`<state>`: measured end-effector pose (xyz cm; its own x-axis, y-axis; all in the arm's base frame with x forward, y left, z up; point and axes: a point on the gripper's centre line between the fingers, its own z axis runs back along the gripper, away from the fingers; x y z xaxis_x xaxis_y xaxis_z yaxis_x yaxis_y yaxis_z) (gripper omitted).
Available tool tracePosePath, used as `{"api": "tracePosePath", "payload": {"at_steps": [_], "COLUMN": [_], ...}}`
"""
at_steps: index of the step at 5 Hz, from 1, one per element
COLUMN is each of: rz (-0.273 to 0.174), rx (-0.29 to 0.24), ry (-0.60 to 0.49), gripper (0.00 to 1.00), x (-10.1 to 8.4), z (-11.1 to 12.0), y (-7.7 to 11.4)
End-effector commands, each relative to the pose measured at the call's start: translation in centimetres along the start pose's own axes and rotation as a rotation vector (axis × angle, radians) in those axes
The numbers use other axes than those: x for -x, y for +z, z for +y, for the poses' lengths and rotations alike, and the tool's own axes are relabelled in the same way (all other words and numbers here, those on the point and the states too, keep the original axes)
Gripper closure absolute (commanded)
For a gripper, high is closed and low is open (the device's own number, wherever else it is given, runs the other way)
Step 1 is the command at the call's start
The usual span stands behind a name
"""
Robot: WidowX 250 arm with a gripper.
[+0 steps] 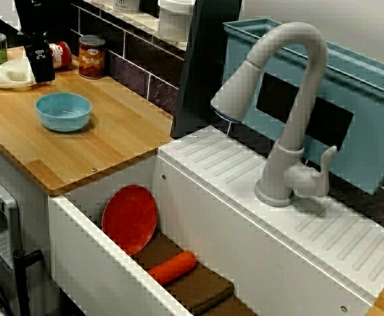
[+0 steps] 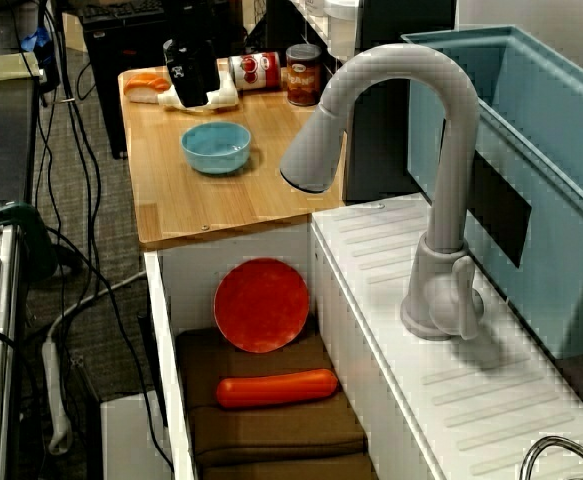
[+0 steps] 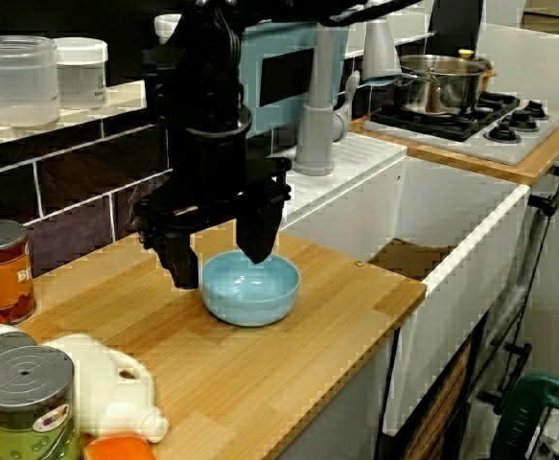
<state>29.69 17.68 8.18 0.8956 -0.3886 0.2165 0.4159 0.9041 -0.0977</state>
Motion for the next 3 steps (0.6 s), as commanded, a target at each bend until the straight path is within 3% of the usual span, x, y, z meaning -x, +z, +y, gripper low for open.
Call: {"api": "tracePosePath", "payload": {"at_steps": [1, 2, 3], "rz": [-0.108, -0.124, -0.14], "rx": [-0.041, -0.057, -0.038], "ry": [0.123, 0.173, 0.197], "gripper": [0.0, 0.0, 0.0], "x": [0.12, -0.02, 0.04], "z": [-0.36, -0.45, -0.37], "y": [0.61, 0.04, -0.31]}}
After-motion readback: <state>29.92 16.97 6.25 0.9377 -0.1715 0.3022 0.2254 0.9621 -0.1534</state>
